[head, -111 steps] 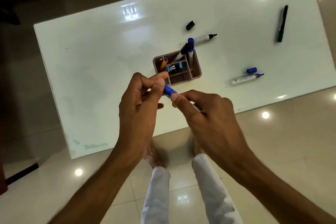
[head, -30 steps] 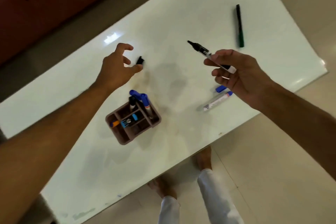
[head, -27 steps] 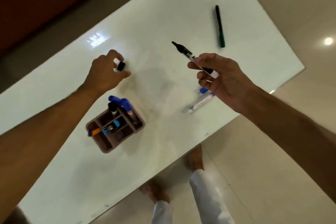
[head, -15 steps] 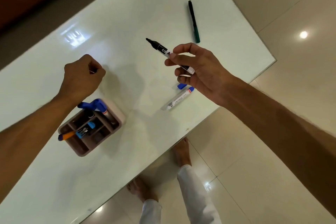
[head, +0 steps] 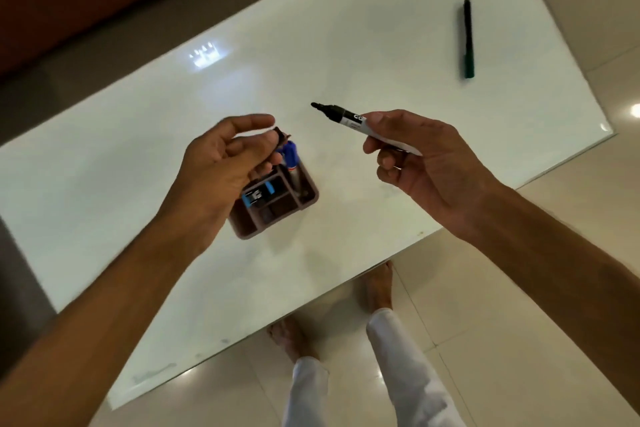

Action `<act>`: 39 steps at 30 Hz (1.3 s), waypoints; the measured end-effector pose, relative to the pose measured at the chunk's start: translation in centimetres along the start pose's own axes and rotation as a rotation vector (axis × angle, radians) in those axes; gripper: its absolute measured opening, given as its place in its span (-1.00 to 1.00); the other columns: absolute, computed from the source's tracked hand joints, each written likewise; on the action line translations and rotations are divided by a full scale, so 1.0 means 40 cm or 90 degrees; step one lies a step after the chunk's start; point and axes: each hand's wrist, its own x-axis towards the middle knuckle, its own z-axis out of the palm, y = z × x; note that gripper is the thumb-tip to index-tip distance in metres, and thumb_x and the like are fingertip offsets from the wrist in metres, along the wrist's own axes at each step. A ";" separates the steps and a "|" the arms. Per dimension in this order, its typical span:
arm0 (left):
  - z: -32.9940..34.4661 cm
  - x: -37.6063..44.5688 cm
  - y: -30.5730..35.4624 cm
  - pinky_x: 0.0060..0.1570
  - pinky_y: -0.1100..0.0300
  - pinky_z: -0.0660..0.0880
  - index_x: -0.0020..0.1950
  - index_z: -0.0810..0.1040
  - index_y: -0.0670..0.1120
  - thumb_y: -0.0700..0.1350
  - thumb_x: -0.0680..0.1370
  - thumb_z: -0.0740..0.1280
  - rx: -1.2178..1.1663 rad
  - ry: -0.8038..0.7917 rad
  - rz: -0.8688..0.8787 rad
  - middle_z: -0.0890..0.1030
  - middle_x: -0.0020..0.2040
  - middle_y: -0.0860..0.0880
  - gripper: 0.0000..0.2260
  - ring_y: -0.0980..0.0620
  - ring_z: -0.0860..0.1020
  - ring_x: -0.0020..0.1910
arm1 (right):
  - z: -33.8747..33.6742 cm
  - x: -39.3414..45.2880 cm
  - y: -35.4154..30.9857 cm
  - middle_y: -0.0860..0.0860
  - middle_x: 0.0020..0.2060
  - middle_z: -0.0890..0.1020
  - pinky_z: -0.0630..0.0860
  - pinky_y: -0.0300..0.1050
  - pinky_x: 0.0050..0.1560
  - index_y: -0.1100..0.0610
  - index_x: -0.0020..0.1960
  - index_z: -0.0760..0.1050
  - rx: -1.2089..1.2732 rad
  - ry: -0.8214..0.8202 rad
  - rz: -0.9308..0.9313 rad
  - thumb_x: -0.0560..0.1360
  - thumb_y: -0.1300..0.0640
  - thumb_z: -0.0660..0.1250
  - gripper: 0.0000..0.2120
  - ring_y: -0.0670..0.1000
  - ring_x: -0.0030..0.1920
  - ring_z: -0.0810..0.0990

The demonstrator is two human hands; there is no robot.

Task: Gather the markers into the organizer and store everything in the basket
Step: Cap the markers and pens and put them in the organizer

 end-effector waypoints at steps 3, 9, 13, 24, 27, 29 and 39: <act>-0.038 -0.061 -0.038 0.02 0.30 0.60 0.11 0.71 -0.07 -0.11 0.45 0.50 -0.117 0.012 -0.020 0.77 -0.04 -0.03 -0.76 0.06 0.72 -0.07 | 0.049 -0.024 0.033 0.08 -0.24 0.64 0.49 -0.21 -0.24 0.19 0.04 0.66 -0.028 -0.015 -0.013 0.58 0.17 0.42 -0.90 -0.05 -0.36 0.43; -0.117 -0.144 -0.096 -0.16 0.35 0.58 0.06 0.74 -0.11 0.02 0.44 0.49 -0.192 0.093 -0.041 0.74 -0.16 -0.04 -0.72 0.10 0.65 -0.27 | 0.137 -0.057 0.115 0.08 -0.29 0.62 0.43 -0.20 -0.23 0.15 -0.12 0.69 -0.115 -0.051 0.013 0.54 0.15 0.45 -0.89 -0.06 -0.38 0.39; -0.161 -0.166 -0.101 -0.22 0.35 0.56 0.01 0.75 -0.10 0.06 0.44 0.48 -0.151 0.093 -0.017 0.72 -0.22 -0.02 -0.72 0.11 0.59 -0.31 | 0.178 -0.071 0.136 0.09 -0.28 0.64 0.45 -0.22 -0.26 0.17 -0.12 0.68 -0.160 -0.074 0.023 0.54 0.15 0.45 -0.89 -0.07 -0.40 0.40; -0.235 -0.190 -0.132 -0.31 0.31 0.50 -0.06 0.75 -0.14 0.03 0.45 0.51 -0.145 0.105 0.027 0.67 -0.24 -0.07 -0.76 0.06 0.55 -0.36 | 0.242 -0.088 0.177 0.09 -0.27 0.63 0.45 -0.21 -0.25 0.12 -0.15 0.69 -0.169 -0.081 0.026 0.56 0.15 0.43 -0.87 -0.06 -0.40 0.39; -0.246 -0.197 -0.142 -0.31 0.30 0.51 -0.03 0.75 -0.14 0.01 0.47 0.50 -0.129 0.077 0.028 0.67 -0.22 -0.09 -0.76 0.06 0.56 -0.34 | 0.244 -0.091 0.182 0.08 -0.27 0.64 0.46 -0.21 -0.24 0.13 -0.12 0.69 -0.184 -0.081 0.025 0.55 0.14 0.44 -0.89 -0.06 -0.39 0.39; -0.245 -0.200 -0.147 -0.30 0.30 0.52 -0.04 0.75 -0.14 0.01 0.46 0.49 -0.110 0.048 0.029 0.68 -0.23 -0.09 -0.77 0.05 0.57 -0.34 | 0.248 -0.093 0.186 0.08 -0.28 0.64 0.47 -0.23 -0.25 0.13 -0.10 0.70 -0.187 -0.090 0.028 0.55 0.14 0.44 -0.90 -0.07 -0.41 0.41; -0.225 -0.191 -0.157 -0.17 0.27 0.59 0.04 0.75 -0.15 0.00 0.47 0.47 -0.018 0.003 0.077 0.73 -0.11 -0.23 -0.74 0.03 0.65 -0.25 | 0.260 -0.103 0.215 0.02 -0.37 0.59 0.43 -0.23 -0.30 0.10 -0.17 0.73 -0.234 -0.065 -0.038 0.50 0.10 0.53 -0.90 -0.09 -0.41 0.42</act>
